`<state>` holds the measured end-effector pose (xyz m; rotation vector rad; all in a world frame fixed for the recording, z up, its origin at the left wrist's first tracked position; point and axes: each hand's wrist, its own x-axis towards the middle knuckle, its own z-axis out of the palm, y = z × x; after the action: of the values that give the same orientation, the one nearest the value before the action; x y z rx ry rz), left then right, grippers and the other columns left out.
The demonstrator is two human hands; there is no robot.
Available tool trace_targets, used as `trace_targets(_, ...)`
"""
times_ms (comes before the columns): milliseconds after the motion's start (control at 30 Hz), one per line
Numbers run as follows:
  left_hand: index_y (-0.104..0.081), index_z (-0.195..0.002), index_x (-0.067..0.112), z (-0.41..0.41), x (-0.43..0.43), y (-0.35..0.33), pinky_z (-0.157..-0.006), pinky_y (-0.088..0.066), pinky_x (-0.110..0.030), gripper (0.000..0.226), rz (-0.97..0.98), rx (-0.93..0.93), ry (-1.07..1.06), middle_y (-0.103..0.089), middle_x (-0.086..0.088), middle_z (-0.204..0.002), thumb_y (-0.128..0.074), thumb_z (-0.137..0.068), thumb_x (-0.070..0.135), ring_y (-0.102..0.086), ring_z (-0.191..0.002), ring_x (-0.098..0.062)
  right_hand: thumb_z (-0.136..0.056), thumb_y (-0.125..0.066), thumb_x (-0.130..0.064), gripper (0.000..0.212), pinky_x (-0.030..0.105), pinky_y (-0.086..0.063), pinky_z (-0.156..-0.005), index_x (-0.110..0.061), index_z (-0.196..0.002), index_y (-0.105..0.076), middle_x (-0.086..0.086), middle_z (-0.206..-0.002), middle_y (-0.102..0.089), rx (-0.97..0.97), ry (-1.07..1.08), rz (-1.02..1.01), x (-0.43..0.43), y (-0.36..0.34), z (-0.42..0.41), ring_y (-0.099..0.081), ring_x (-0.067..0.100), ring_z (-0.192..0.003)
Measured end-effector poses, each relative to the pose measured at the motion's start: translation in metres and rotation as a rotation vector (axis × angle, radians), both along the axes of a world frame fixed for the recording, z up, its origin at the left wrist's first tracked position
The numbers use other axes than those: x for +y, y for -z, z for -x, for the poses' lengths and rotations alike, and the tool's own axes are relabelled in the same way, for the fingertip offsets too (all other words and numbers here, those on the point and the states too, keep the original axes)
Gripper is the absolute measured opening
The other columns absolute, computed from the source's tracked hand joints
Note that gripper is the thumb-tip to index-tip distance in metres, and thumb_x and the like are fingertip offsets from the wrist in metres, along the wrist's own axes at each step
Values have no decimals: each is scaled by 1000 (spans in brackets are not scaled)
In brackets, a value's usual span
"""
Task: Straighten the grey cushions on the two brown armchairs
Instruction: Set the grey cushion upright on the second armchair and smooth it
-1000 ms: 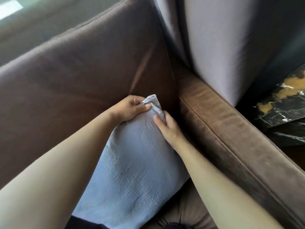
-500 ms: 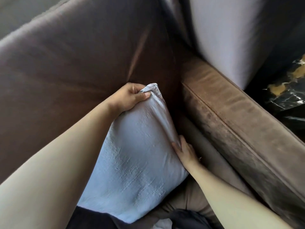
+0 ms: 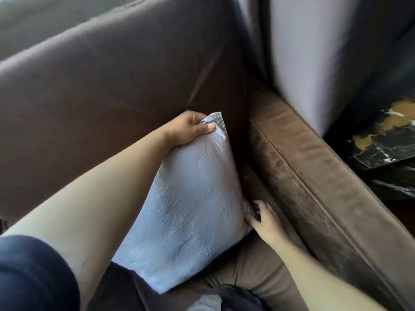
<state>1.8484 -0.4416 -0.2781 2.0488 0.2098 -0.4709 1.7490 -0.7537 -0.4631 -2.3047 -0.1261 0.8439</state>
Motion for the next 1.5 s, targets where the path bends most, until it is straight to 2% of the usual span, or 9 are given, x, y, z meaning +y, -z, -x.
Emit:
trace_targets(133,-65,-82,24,24,-14,-11,-59,-42,-18,20,-74,-97,-59,-58,19,-64,-66,-92,41,-52,-59,6,-87,-68,-18,34,27,-46,-83,-15,-120,-59,-1,-119,-54,-211,-32,-77,10,-66,-22,-61,8,-91)
trace_targets(233,-67,-111,30,59,-10,-22,-80,-49,-27,30,-258,-228,-112,-69,19,-92,-66,-89,49,-63,-87,1,-87,-67,-16,21,27,-47,-79,-16,-108,-61,-5,-108,-53,-459,-81,-190,40,-127,-38,-58,2,-81)
trace_targets(433,-49,-137,27,165,34,-33,-93,-50,-38,98,-556,-133,-62,-61,9,-130,-43,-64,93,-60,-114,-14,-86,-62,-28,36,40,-49,-93,-13,-119,-58,4,-119,-58,-766,-487,-255,159,-220,-35,-54,21,-106)
trace_targets(567,-45,-141,27,226,56,-25,-93,-49,-37,105,-733,-106,-87,-57,9,-133,-30,-63,95,-57,-119,-15,-91,-55,-51,57,45,-44,-97,-14,-134,-47,4,-132,-52,-664,-964,-84,230,-239,-19,-50,26,-118)
trace_targets(1033,-59,-88,18,295,105,6,-56,-50,-33,76,-1137,-424,-103,-59,2,-73,-35,-77,90,-62,-64,-23,-76,-20,-88,65,45,-39,-95,-28,-83,-45,-8,-85,-59,-829,-1099,417,190,-219,-91,-59,21,-88)
trace_targets(1167,-57,-95,23,295,108,-11,-61,-50,-32,73,-1018,-286,-134,-61,7,-83,-40,-74,91,-66,-78,-18,-80,-34,-80,54,46,-25,-110,-30,-78,-52,-14,-80,-55,-777,-1010,377,176,-217,-112,-51,13,-94)
trace_targets(1267,-59,-101,34,309,118,-22,-70,-49,-29,57,-797,-145,-316,-64,17,-93,-54,-71,81,-64,-86,-9,-84,-57,-56,28,36,-45,-90,-29,-81,-65,-12,-88,-59,-631,-650,56,161,-210,-127,-56,15,-92)
trace_targets(1400,-72,-90,29,340,110,-6,-78,-51,-22,10,-296,-234,-956,-75,9,-88,-76,-83,34,-70,-91,-13,-94,-61,-18,10,37,-51,-84,-20,-93,-70,6,-97,-73,-181,-9,-375,139,-202,-124,-68,27,-97)
trace_targets(1500,-72,-102,7,347,91,13,-90,-53,-37,15,321,-336,-1313,-73,-19,-109,-63,-94,18,-68,-103,-29,-98,-55,-16,16,38,-50,-86,-9,-102,-69,11,-102,-72,94,188,-542,138,-205,-113,-66,25,-97)
